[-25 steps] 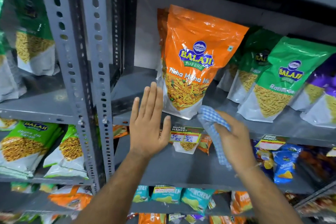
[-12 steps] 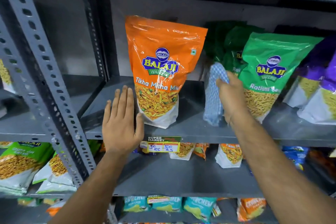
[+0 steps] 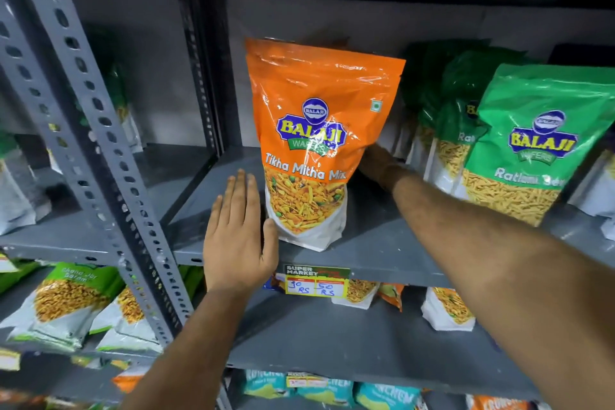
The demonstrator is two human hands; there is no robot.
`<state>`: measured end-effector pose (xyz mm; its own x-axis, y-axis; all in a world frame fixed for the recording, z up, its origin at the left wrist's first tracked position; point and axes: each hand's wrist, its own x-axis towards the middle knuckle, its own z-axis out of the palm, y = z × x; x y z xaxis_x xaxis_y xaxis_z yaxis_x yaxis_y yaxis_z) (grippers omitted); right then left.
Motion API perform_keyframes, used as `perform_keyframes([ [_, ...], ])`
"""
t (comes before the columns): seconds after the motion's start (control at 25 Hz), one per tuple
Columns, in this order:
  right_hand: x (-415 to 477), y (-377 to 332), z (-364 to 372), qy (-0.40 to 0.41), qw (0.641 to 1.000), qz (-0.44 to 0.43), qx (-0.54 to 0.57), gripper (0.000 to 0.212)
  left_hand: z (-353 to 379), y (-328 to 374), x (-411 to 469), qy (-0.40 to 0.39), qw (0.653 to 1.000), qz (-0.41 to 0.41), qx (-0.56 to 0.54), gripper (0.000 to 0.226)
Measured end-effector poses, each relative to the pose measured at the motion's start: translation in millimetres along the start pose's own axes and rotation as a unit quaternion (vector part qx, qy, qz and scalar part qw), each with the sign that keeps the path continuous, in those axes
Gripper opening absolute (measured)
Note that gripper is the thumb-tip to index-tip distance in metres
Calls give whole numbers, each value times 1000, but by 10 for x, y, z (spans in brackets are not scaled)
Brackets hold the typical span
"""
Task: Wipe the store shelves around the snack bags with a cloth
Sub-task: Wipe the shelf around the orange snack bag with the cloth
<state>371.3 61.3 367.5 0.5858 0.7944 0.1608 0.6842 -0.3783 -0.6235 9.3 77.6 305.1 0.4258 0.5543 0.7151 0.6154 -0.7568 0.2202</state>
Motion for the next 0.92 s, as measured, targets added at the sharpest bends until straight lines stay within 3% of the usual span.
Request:
perform_keyframes([
  [0.2, 466, 444, 249, -86, 996, 24, 8, 49, 27, -1, -19, -3, 1000, 10, 6, 71],
  [0.4, -729, -342, -67, -72, 997, 29, 6, 39, 17, 13, -34, 5, 1000, 4, -9, 72],
  [0.72, -1323, -316, -214, -72, 997, 20, -2, 39, 19, -2, -19, -4, 1000, 0, -20, 73],
  [0.92, -335, -452, -496, 96, 994, 57, -5, 33, 26, -19, -1, -6, 1000, -3, -16, 73],
])
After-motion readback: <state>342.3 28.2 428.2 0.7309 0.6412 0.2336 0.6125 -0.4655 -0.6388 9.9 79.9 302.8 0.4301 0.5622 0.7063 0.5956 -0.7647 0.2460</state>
